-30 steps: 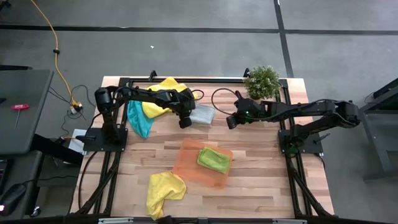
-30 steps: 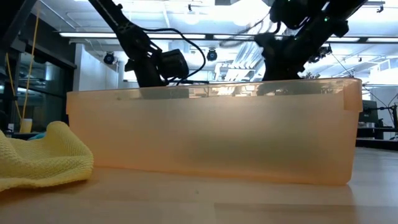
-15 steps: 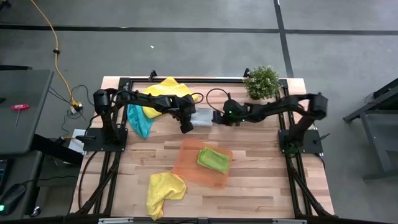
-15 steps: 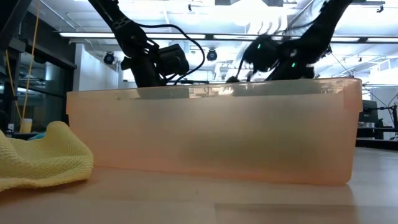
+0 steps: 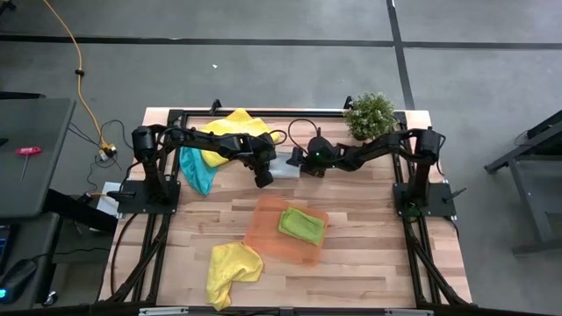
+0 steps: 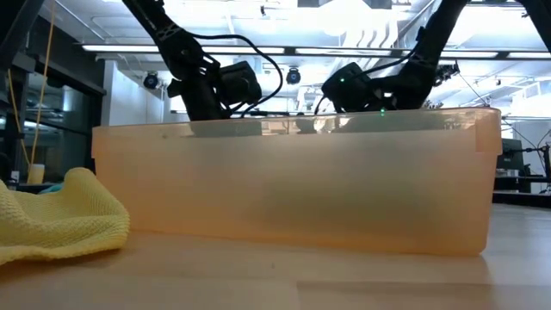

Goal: Fold microfiber towels
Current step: Put the gray towel into the bin

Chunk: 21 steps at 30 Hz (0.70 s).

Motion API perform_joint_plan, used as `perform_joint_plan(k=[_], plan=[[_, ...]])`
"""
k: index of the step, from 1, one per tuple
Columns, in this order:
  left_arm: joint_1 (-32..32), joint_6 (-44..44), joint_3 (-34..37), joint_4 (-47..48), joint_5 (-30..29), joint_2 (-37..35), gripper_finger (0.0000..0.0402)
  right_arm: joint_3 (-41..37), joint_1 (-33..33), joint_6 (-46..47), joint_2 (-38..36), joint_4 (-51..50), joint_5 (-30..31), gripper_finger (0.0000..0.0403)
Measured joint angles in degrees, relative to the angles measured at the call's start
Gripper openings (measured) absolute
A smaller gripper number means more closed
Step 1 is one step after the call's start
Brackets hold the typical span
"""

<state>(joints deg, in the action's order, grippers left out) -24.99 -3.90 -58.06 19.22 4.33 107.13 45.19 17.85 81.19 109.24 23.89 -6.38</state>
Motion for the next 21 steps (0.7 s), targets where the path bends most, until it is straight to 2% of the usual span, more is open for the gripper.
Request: perform_joint_plan(k=[5,8,11,16,17,21], plan=[[0.0,0.01,0.0,0.02,-0.06,0.0,0.0,1.24,0.56,-0.02,0.51,-0.55,0.18,0.0287],[0.0,0.02,0.0,0.04,-0.24,0.0,0.0,1.69,1.01,-0.04,0.64,-1.23,-0.69,0.0259],[0.03,0.01,0.0,0.04,-0.54,0.0,0.0,1.69,1.23,-0.22,0.65,-2.0,-0.81,0.0195],[0.04,-0.44,0.1,-0.74,-0.11,-0.02,0.0,1.49,1.53,-6.48,-1.74,-3.41,-0.23,0.0033],[0.03,-0.4,0.14,-1.38,0.42,-0.33,0.0,1.38,1.75,-7.98,-2.66,-3.92,0.22,0.0019],[-0.43,2.68,-0.16,-0.31,-0.27,-3.52,0.0,1.58,2.68,-10.9,-9.31,-6.93,0.26,0.0018]])
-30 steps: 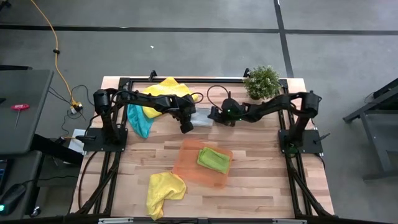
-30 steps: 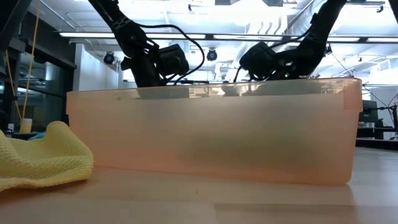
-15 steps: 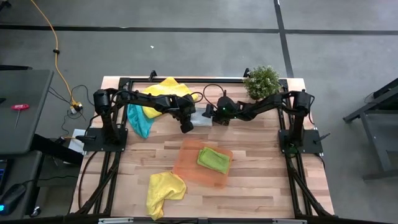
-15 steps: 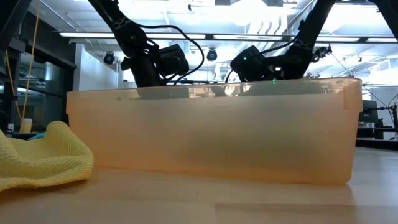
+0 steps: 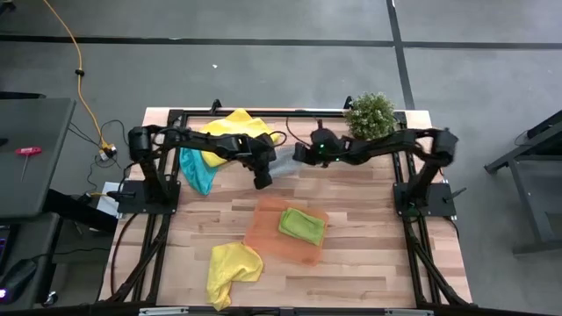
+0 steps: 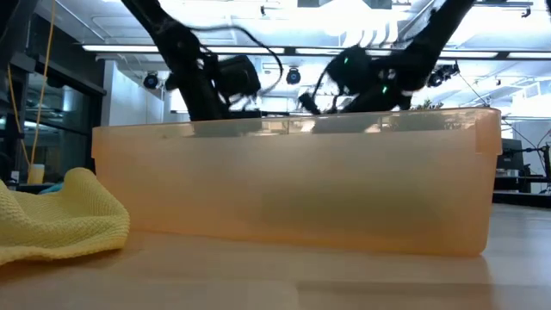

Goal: Fold microfiber towels
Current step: Put the gray towel into the bin

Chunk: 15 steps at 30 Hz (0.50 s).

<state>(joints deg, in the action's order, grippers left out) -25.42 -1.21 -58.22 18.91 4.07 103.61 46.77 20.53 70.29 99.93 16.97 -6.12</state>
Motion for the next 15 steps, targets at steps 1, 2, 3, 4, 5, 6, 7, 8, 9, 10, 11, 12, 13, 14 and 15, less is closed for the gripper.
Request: perform_joint_plan(k=[1,2,3,4,5,6,7,8,9,10,11,12,13,14,15], plan=[[-0.4,0.66,-0.38,1.0,-0.49,-1.56,0.0,-0.08,0.1,-1.06,-1.69,-1.33,0.64,0.0011],[-1.04,1.62,-1.0,1.28,-1.14,-3.46,0.0,-0.08,0.16,-1.88,-3.54,-2.62,1.38,0.0008],[-1.7,2.51,-1.74,1.91,-1.78,-5.72,0.0,-0.08,0.2,-2.27,-5.58,-4.61,1.66,0.0007],[-2.23,3.41,-2.59,2.73,-2.59,-7.85,0.0,-0.07,0.2,-2.37,-7.63,-5.94,2.01,0.0007],[-2.91,4.29,-3.18,3.27,-2.95,-9.99,0.0,-0.05,0.16,-2.53,-9.75,-7.61,2.04,0.0007],[-3.57,4.82,-3.38,4.32,-3.1,-12.43,0.0,-0.03,-0.1,-3.17,-11.8,-9.83,2.21,0.0005],[-4.09,5.11,-3.45,5.14,-3.21,-14.98,0.0,-0.03,-0.59,-3.32,-13.62,-11.58,2.61,0.0005],[-4.44,5.23,-3.61,4.46,-3.26,-17.35,0.0,-0.03,-1.21,-3.07,-15.42,-13.44,2.73,0.0005],[-4.9,4.9,-3.66,3.82,-3.25,-19.92,0.0,-0.03,-2.0,-2.31,-17.13,-15.14,3.01,0.0005],[-5.39,4.64,-3.63,3.82,-3.28,-22.58,0.0,-0.03,-2.86,-1.58,-18.59,-16.5,3.14,0.0004],[-5.91,4.46,-3.6,3.42,-3.32,-25.05,0.0,0.17,-4.17,-0.68,-19.91,-17.77,3.64,0.0003],[-6.43,4.44,-3.52,3.04,-3.46,-27.2,0.0,0.67,-5.61,0.23,-20.93,-19.55,4.22,0.0003],[-6.88,4.45,-3.46,2.99,-3.64,-29.25,0.0,1.39,-7.15,1.23,-21.63,-21.74,4.77,0.0003],[-7.31,4.44,-3.42,2.68,-3.97,-31.1,0.0,2.56,-8.78,1.97,-21.81,-23.47,5.42,0.0002],[-7.77,4.43,-3.42,2.03,-3.96,-32.79,0.0,4.02,-10.41,2.76,-21.83,-25.39,5.77,0.0002]])
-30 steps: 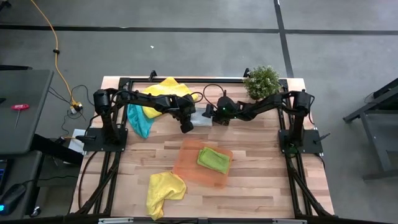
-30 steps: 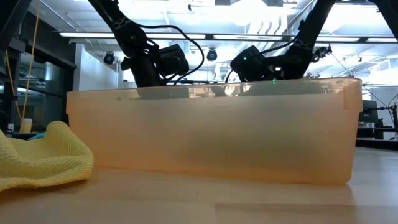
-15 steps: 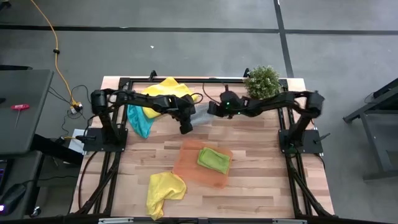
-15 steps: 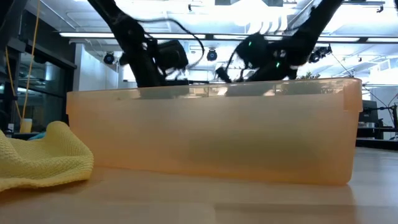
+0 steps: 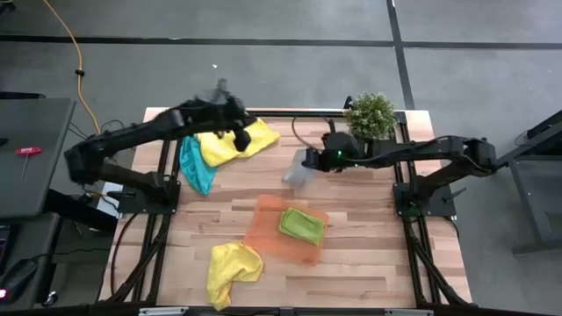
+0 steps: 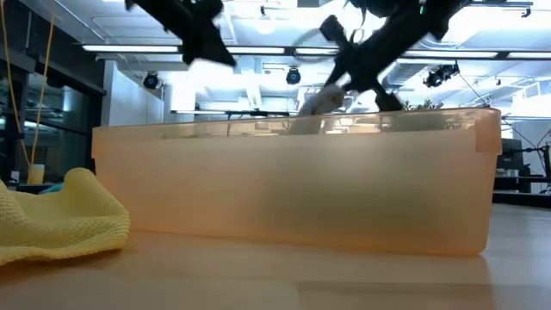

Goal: Fold microfiber towels
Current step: Put the gray towel into the bin

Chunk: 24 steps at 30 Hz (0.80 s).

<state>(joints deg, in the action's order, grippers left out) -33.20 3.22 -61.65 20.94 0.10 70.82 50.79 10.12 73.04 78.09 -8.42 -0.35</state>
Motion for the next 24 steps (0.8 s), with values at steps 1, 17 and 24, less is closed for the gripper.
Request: perform_joint_plan(k=[1,17,24], plan=[[-0.4,0.0,0.0,-0.18,0.05,-1.6,0.0,1.6,-1.69,0.71,-0.07,-2.57,0.69,0.0002],[-3.93,1.8,-0.04,2.94,1.48,-8.3,0.0,23.55,-22.05,15.31,8.92,-10.68,14.43,0.0001],[-3.92,3.01,-0.04,3.44,2.47,-8.3,0.0,24.14,-27.48,23.82,17.72,-8.66,15.65,0.0]])
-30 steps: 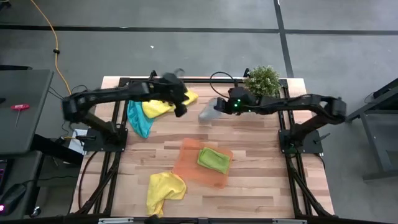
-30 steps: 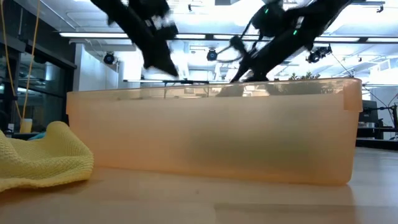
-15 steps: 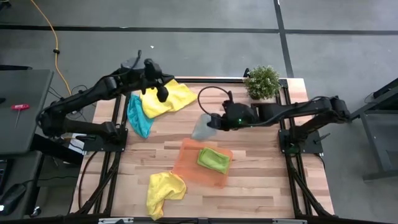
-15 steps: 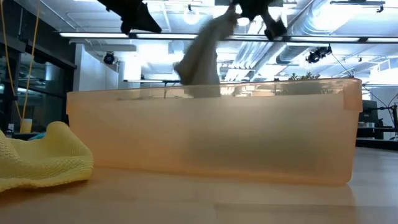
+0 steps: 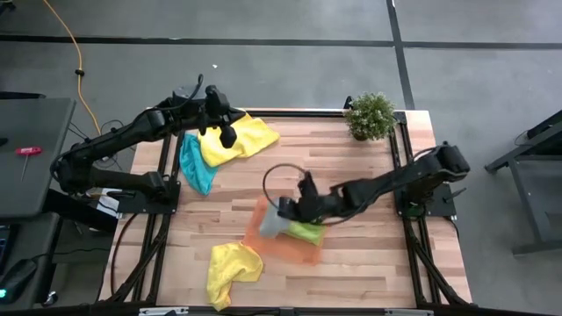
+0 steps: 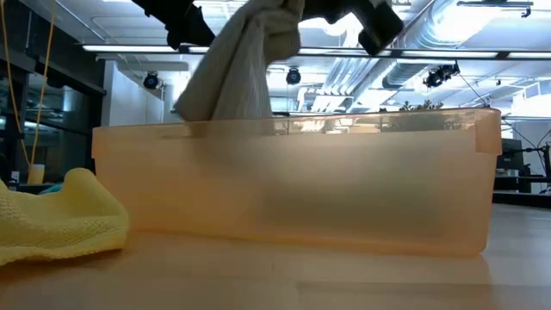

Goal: Fold microfiber towels
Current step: Put the gray towel into the bin

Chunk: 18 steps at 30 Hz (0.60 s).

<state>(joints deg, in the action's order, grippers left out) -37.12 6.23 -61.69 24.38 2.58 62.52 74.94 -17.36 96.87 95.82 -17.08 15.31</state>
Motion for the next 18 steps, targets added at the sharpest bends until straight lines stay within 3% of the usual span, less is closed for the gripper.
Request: perform_joint_plan(k=[5,12,18], plan=[[-0.03,0.02,-0.02,-0.13,1.28,0.0,0.0,0.0,0.18,1.62,4.37,2.51,-0.99,0.0],[-0.03,-0.01,-0.07,0.02,1.89,-0.02,0.0,0.07,3.2,-5.77,4.71,9.88,-1.78,0.0],[0.01,-0.24,-0.07,1.79,1.89,-0.02,0.0,0.09,1.29,-1.87,4.71,3.57,-3.55,0.0]])
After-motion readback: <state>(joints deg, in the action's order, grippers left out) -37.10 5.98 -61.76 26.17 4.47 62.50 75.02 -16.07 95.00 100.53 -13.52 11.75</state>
